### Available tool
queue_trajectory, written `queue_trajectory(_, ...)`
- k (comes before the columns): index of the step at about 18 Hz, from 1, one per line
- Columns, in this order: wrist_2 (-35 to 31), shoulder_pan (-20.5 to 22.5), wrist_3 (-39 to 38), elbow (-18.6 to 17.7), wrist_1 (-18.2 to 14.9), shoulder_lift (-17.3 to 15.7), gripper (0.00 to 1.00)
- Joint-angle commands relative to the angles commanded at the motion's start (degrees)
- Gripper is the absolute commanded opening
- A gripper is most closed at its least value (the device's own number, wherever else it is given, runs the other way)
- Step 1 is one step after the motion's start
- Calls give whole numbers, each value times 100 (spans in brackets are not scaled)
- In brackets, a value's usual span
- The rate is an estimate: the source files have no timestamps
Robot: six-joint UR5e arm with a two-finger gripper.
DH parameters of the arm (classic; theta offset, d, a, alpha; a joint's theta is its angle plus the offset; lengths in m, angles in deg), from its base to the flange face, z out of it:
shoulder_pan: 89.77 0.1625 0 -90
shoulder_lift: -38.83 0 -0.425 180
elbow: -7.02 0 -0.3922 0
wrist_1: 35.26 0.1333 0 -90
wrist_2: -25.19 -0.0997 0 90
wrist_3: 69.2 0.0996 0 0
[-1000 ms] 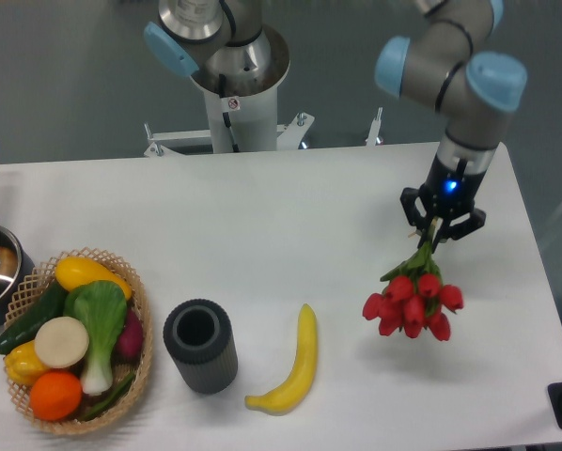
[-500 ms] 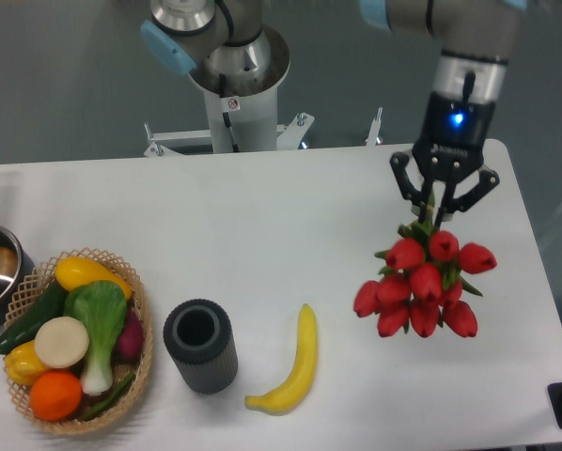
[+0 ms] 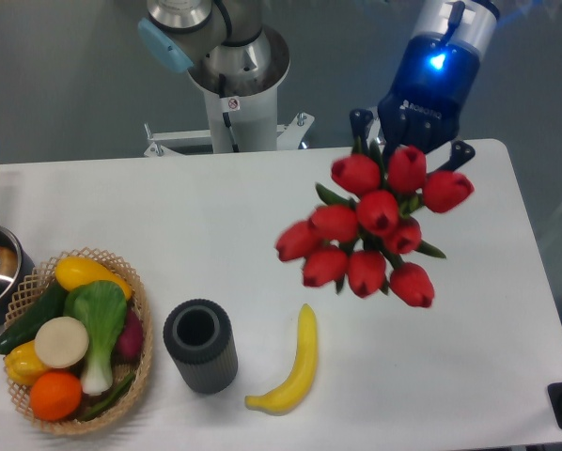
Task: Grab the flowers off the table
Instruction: 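Lift the red tulip bunch up off the table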
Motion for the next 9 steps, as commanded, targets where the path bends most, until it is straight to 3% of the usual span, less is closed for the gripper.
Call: queue_trajectory(9,0,-71,0,-70,44,35,25)
